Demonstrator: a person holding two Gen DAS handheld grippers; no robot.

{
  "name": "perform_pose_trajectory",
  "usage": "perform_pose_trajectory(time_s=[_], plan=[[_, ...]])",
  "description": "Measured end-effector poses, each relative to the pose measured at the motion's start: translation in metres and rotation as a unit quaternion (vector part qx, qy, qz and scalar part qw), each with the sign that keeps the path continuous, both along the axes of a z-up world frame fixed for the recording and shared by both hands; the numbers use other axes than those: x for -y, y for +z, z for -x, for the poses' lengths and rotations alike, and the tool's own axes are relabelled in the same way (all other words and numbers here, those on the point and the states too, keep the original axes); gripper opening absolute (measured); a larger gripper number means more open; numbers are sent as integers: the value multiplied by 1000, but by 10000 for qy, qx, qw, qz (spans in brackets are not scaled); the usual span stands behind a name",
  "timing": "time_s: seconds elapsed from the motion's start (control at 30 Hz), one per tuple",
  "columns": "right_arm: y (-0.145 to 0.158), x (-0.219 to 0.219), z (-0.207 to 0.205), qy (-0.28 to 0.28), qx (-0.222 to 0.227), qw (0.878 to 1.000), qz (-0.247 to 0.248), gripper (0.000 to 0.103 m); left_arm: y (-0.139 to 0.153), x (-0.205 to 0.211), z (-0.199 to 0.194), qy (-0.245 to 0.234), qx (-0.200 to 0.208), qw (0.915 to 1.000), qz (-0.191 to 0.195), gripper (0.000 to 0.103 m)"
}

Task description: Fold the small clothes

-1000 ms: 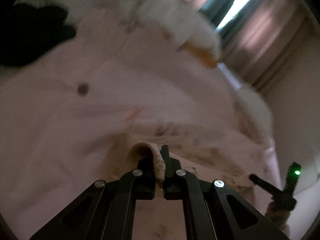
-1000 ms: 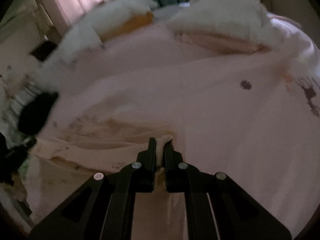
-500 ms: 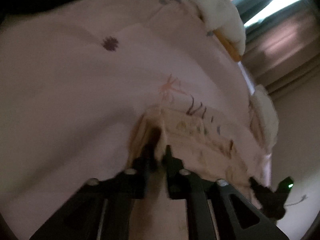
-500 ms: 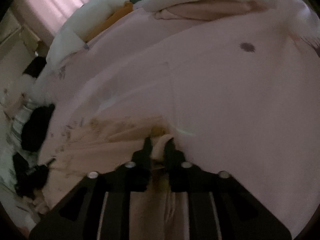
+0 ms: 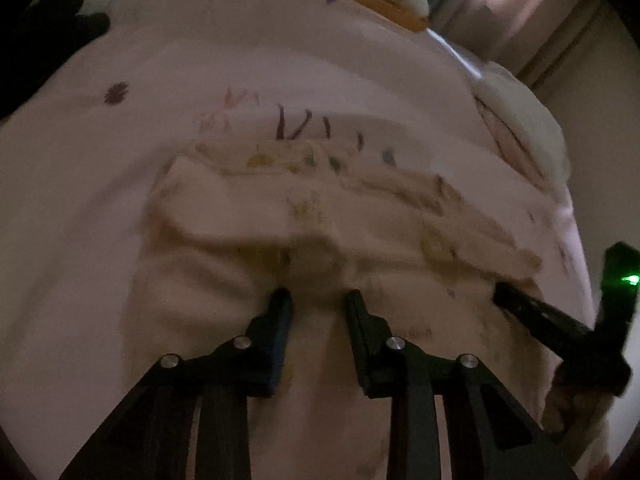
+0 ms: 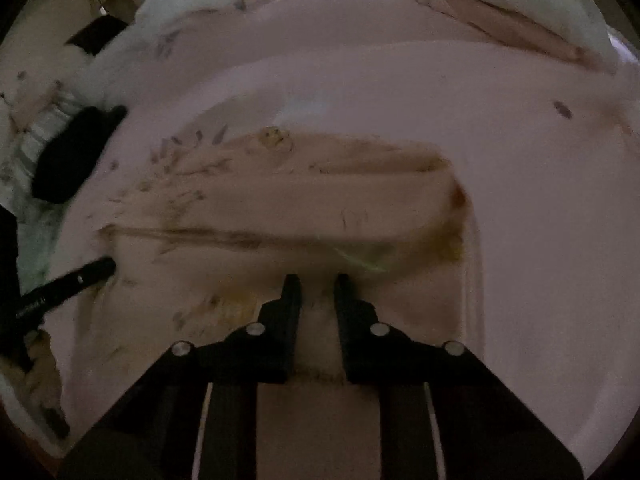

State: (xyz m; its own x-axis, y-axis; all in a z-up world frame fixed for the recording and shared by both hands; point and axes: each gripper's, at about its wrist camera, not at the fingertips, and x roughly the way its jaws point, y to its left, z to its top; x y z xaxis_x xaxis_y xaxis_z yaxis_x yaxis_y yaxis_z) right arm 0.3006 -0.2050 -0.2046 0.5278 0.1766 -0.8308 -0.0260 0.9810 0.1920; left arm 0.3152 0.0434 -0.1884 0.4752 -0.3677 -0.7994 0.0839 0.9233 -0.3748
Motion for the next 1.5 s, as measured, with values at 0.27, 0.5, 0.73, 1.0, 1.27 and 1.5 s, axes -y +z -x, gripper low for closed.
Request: perform_pose_trajectory(time_s=[0.27, 0.5, 0.73, 1.0, 1.27, 1.5], plan=[[-19, 19, -85, -270, 136, 9992, -249, 9, -12, -13, -81, 1118, 130, 9935, 145, 29], [-11, 26, -75, -659, 53, 9958, -626, 14, 0, -3, -53, 621, 300, 9955, -649, 29], [44, 61, 35, -910, 495, 9802, -1690, 82, 56, -50, 69, 353, 879, 9946, -434, 81], [29, 62, 142, -1160, 164, 9712, -2077, 87, 17, -61, 142, 631, -84, 9955, 708, 82], [-13, 45, 149, -1193, -124, 9439, -3076, 87, 1, -41, 137, 550, -476, 9881, 1352, 82], [-20, 54, 134, -1512, 30, 9237, -3520, 77, -20, -57, 98, 1090, -618, 9520, 2792, 82]])
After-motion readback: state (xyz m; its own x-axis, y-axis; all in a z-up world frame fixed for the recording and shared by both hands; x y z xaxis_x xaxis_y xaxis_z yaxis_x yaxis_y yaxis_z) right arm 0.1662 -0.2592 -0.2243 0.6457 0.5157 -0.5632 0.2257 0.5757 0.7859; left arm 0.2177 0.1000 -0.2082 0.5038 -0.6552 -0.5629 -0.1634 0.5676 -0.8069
